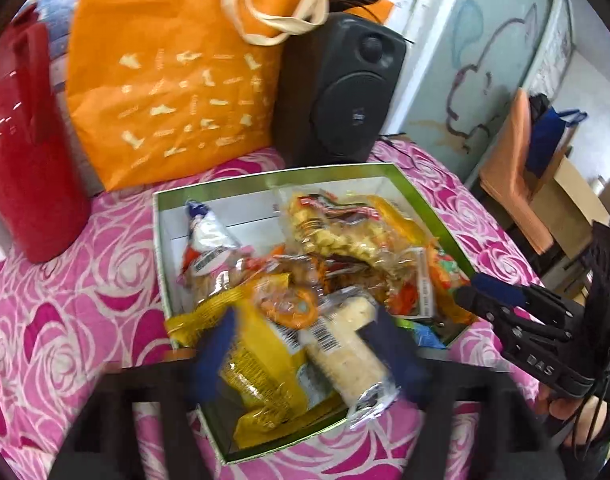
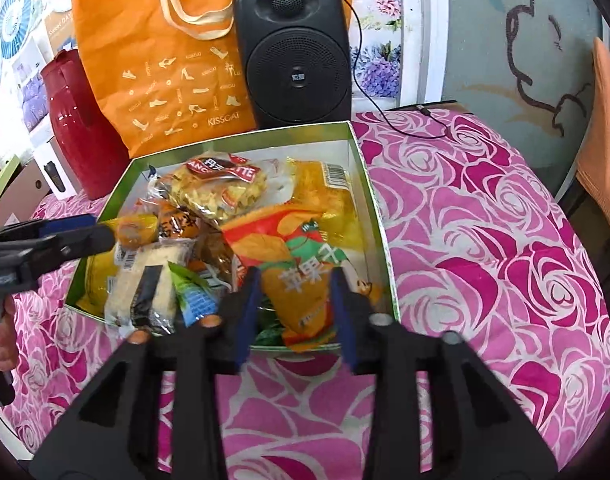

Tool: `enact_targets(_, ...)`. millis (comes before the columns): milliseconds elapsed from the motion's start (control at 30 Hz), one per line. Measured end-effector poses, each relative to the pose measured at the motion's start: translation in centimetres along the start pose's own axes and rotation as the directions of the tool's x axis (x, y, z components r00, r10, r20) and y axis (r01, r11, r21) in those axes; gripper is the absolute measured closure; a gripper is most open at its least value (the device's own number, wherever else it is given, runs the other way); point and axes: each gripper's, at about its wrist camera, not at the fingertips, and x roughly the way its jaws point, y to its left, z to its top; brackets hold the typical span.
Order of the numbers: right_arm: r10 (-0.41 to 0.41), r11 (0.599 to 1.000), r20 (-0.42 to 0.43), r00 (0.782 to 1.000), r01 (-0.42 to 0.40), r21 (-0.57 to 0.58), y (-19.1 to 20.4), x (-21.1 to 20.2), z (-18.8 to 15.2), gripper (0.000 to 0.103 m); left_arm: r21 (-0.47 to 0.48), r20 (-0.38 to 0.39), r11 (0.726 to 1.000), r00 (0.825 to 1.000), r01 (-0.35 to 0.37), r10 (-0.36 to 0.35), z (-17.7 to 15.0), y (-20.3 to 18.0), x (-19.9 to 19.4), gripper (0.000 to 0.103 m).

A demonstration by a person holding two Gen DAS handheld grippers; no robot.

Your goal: Organize snacks

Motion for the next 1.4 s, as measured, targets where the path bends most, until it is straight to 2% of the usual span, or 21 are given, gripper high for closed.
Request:
enact_targets(100, 0.016, 0.999, -0.009, 1.0, -0.016, 0.03, -0.4, -0.1, -0.6, 0.059, -0.009, 0.016, 0.999, 0.999, -0.039, 0.039, -0.3, 0.1, -0.2, 0.016)
enact_targets(167, 0.024, 0.999, -0.019, 1.0, -0.023, 0.044, -0.5, 0.0, -0.9, 0.072, -0.02, 0.008, 0.999, 0.999, -0.05, 0.051, -0.5, 0.3, -0.1, 0.016)
enact_targets(233, 0.027, 0.999, -0.033, 0.999, -0.025, 0.04, -0.5, 0.6, -1.0, 0.076, -0.027, 0.006, 0.998, 0.998, -0.061, 0.061, -0.7, 0.4, -0.1, 0.016)
enact_targets(433, 0.032, 0.999, -0.039, 0.999, -0.03, 0.041, -0.2, 1.3, -0.9, 0.077, -0.026, 0.02, 0.996, 0.996, -0.087, 0.087, -1.2, 0.4, -1.3, 0.016)
enact_targets(500, 0.047, 0.999, -0.018, 0.999, -0.047, 0.025, 0.1, 0.3, -0.9, 0.067, -0.027, 0.042, 0.995, 0.994, -0.101, 0.102, -1.3, 0.3, -2.4, 0.016)
enact_targets(533, 0.049, 0.999, -0.014, 0.999, -0.049, 0.011, 0.3, -0.3, -0.9, 0.048, -0.028, 0.053, 0.994, 0.993, -0.108, 0.109, -1.4, 0.2, -2.9, 0.016)
enact_targets(567, 0.045, 0.999, -0.012, 0.999, -0.046, -0.01, 0.8, -0.9, -0.9, 0.023, -0.029, 0.065, 0.993, 0.991, -0.119, 0.12, -1.5, 0.0, -3.5, 0.016)
enact_targets(633, 0.05, 0.997, 0.002, 0.999, -0.05, -0.051, 1.6, -2.2, -1.1, 0.002, -0.028, 0.08, 0.988, 0.985, -0.15, 0.152, -2.0, -0.5, -4.6, 0.016)
enact_targets(767, 0.075, 0.991, -0.008, 0.997, -0.075, -0.108, 3.0, -4.1, -1.9, 0.001, -0.03, 0.093, 0.976, 0.972, -0.215, 0.217, -3.6, -1.6, -6.6, 0.013)
enact_targets(1000, 0.027, 0.995, -0.027, 0.999, -0.029, -0.097, 3.3, -6.2, -4.1, 0.001, -0.049, 0.084, 0.959, 0.956, -0.279, 0.282, -7.0, -2.5, -8.4, 0.012)
enact_targets(1267, -0.022, 0.998, -0.046, 0.999, 0.02, -0.061, 3.5, -6.8, -6.9, 0.001, -0.046, 0.008, 0.952, 0.953, -0.303, 0.303, -10.7, -3.1, -7.7, 0.012)
enact_targets(1400, -0.045, 0.996, -0.044, 0.998, 0.042, -0.073, 4.1, -6.9, -7.5, 0.001, -0.052, 0.0, 0.95, 0.952, -0.306, 0.307, -11.4, -3.2, -7.8, 0.012)
